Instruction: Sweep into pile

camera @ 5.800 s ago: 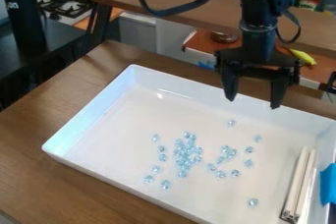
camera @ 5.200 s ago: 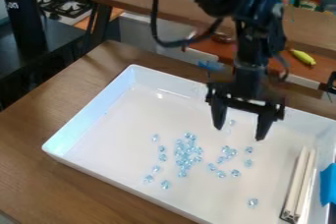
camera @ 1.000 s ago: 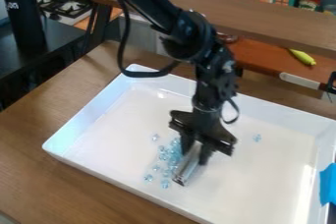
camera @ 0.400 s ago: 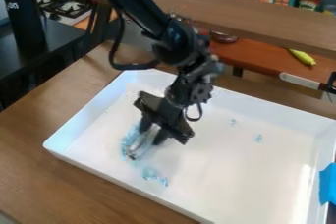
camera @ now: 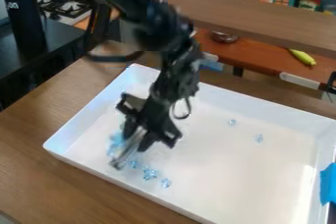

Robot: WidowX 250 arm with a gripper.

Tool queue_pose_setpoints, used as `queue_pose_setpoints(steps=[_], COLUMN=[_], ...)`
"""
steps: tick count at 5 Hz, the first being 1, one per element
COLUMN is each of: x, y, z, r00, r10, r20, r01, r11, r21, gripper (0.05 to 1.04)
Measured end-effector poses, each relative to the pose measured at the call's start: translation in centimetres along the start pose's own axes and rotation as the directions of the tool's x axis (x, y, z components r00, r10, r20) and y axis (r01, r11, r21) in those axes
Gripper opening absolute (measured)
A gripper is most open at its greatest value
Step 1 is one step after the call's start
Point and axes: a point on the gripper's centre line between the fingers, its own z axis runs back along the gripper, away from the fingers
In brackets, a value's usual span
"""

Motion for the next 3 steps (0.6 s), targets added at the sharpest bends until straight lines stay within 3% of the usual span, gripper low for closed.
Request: queue_pose_setpoints(steps=[2,3], x=[1.6,2.8], y=[-5.7,-9.3], z=[6.0,6.9], r00=[0.995,0.991], r10=[-0.022,-0.035], r20=[0.099,0.126], r01=[0.035,0.052], r11=[0.991,0.989], r21=[-0.131,-0.137], gripper=[0.375,0.375])
